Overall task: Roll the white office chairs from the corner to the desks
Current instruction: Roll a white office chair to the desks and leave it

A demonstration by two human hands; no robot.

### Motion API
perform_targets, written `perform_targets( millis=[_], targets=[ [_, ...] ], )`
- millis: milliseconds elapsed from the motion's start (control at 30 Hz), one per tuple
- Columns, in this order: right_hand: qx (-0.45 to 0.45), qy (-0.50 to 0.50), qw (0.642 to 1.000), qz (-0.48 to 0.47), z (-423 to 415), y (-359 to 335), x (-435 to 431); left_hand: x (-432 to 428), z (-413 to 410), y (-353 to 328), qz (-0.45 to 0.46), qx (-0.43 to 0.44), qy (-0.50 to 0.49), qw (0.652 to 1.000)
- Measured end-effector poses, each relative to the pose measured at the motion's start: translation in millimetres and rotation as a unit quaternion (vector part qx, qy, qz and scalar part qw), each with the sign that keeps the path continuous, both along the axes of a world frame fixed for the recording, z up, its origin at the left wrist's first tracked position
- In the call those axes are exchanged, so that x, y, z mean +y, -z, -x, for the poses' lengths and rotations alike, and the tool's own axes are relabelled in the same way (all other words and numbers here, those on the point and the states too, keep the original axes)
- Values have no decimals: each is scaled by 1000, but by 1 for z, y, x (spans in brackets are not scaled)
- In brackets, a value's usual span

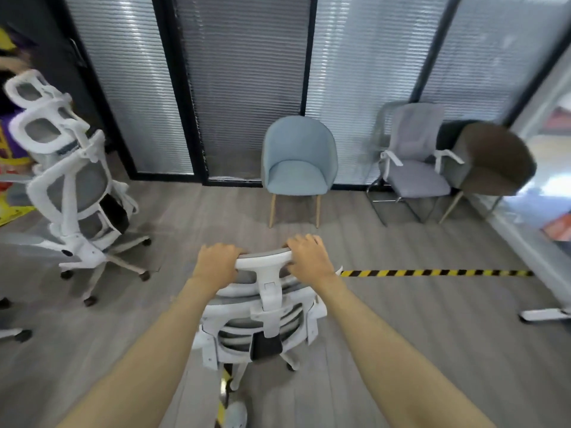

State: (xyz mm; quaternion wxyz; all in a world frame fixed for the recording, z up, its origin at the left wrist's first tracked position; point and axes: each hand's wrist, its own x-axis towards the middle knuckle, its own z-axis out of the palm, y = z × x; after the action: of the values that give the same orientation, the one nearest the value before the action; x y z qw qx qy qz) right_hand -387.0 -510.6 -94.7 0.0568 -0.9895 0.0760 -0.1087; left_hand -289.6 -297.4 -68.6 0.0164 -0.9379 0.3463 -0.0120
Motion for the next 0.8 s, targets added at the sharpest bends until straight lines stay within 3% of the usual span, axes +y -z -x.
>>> perform_targets(
  millis=[133,367,800],
  targets=[
    [-38,65,997,-1,73,4,-42,-52,52,0,-7,-7,16,1000],
    [-17,149,988,-38,176,1,-117,-150,119,-1,-7,22,104,994],
    [-97,321,942,-8,299,11,-259,-351,191,1,37,19,273,961]
  ],
)
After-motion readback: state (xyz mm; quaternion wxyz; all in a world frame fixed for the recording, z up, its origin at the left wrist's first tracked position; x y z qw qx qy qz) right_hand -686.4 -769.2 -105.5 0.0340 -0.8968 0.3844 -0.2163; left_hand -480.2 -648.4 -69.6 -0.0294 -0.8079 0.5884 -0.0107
